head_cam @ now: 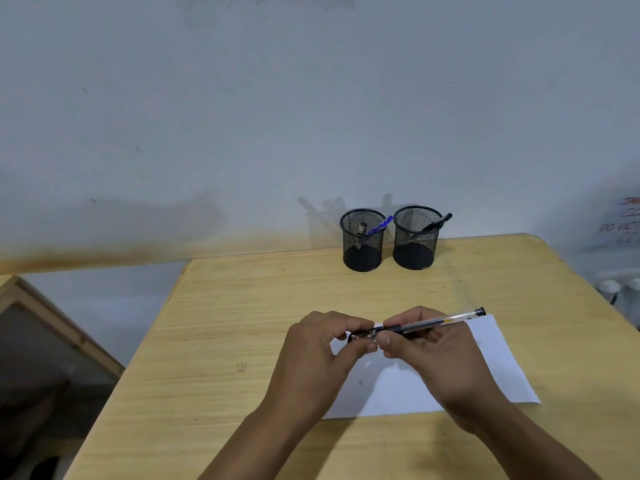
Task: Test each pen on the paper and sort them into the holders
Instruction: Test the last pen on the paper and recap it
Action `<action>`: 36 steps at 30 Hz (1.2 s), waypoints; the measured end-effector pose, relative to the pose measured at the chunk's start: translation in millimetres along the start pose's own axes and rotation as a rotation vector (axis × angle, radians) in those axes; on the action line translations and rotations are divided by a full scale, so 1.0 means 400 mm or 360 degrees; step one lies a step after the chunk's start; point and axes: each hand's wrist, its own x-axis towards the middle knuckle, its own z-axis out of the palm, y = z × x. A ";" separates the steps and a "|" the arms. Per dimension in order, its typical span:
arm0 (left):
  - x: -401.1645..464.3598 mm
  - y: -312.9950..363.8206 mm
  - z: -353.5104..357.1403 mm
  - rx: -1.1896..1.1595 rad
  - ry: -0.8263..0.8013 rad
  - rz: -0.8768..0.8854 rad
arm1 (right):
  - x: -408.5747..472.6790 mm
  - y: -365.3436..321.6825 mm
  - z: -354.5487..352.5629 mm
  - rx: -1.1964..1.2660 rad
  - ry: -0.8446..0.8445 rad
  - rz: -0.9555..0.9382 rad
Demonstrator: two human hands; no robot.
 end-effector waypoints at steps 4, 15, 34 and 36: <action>0.000 0.002 0.014 -0.0036 0.0055 -0.0011 | -0.003 0.012 -0.003 0.0106 0.0036 0.0019; 0.015 -0.010 0.044 -0.0052 -0.0003 0.0006 | 0.012 0.023 -0.033 0.0100 -0.0076 0.0114; 0.299 0.000 0.286 -0.0478 0.0108 -0.0540 | 0.251 -0.081 -0.301 -0.0689 0.0570 -0.0206; 0.342 0.001 0.315 -0.0479 0.0123 -0.0563 | 0.291 -0.111 -0.317 -0.1010 0.0513 -0.0275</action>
